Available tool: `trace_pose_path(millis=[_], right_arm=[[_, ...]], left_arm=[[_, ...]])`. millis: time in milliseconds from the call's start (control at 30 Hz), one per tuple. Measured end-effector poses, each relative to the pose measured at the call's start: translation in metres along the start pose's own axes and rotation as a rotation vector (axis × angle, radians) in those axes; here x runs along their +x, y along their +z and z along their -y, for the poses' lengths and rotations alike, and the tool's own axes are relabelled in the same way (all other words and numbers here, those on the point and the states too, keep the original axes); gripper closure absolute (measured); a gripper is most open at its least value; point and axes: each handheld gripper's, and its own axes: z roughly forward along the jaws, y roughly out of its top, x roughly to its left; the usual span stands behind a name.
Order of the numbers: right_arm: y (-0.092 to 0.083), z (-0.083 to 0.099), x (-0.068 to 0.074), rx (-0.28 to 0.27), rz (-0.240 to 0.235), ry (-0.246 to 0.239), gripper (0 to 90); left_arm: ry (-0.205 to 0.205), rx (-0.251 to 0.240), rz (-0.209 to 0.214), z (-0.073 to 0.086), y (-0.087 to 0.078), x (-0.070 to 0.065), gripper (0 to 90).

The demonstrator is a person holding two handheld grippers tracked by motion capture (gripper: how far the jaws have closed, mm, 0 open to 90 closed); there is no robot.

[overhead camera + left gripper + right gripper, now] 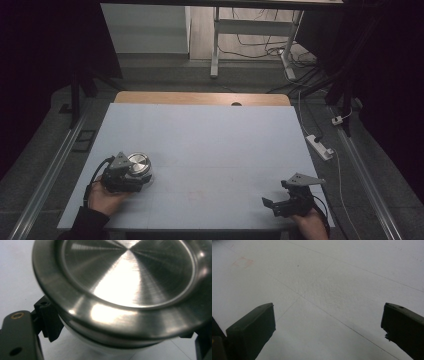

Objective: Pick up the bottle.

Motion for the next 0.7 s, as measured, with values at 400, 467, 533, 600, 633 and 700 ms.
trace_pose_path(millis=[400, 467, 533, 600, 633, 700], right_arm=[[0.0, 0.0, 0.0, 0.0, 0.003, -0.005, 0.0], [0.0, 0.0, 0.0, -0.001, 0.002, -0.005, 0.0], [0.0, 0.0, 0.0, 0.0, 0.001, -0.001, 0.0], [0.0, 0.0, 0.0, -0.001, 0.001, 0.0, 0.0], [0.0, 0.0, 0.0, -0.002, 0.001, 0.001, 0.0], [0.0, 0.0, 0.0, -0.001, 0.001, 0.002, 0.0]], left_arm=[[0.015, -0.035, 0.033, -0.012, -0.003, -0.007, 15.3], [0.027, -0.037, 0.043, -0.016, -0.003, -0.009, 15.3], [0.032, -0.04, 0.049, -0.018, -0.002, -0.011, 15.3], [0.042, -0.043, 0.063, -0.023, -0.001, -0.014, 15.3], [0.055, -0.046, 0.072, -0.027, 0.001, -0.017, 15.3], [0.057, -0.049, 0.078, -0.029, 0.002, -0.019, 15.3]])
